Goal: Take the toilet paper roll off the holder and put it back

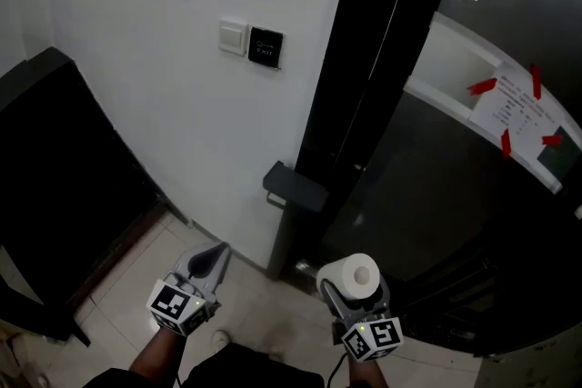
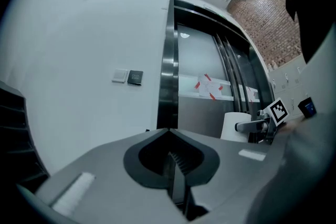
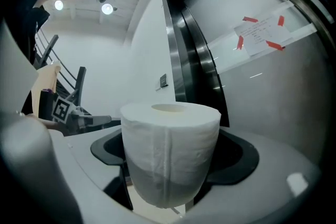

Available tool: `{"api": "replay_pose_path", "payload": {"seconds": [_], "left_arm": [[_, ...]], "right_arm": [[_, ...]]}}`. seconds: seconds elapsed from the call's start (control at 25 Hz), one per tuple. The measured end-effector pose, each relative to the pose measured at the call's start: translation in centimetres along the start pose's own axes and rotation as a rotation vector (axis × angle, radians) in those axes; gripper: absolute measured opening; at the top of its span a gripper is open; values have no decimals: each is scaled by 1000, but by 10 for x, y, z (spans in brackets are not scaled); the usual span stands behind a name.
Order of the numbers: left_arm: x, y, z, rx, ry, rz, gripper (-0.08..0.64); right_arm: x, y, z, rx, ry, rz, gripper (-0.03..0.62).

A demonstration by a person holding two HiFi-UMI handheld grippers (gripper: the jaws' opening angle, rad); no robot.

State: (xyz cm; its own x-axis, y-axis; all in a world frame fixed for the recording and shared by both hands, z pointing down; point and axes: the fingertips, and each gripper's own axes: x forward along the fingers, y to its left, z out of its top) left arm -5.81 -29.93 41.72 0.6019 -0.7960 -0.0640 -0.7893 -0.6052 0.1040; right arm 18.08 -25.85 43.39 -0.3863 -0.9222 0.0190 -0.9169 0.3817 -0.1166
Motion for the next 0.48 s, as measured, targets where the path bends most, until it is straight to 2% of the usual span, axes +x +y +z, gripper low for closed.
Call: {"api": "replay_pose_path", "payload": {"seconds": [0.16,0.36,0.48], "left_arm": [[-7,-7,-6,-12,11,19,2],[-7,-8,-15,8,25,24,0],[-7,-9,-7,-23,-1,26,2]], "right_arm": [[-3,-2,3,-6,-3,25,476],[-10,-6,5,9,-15,16,476],[-12,-10,3,20,-13,1,476]]}}
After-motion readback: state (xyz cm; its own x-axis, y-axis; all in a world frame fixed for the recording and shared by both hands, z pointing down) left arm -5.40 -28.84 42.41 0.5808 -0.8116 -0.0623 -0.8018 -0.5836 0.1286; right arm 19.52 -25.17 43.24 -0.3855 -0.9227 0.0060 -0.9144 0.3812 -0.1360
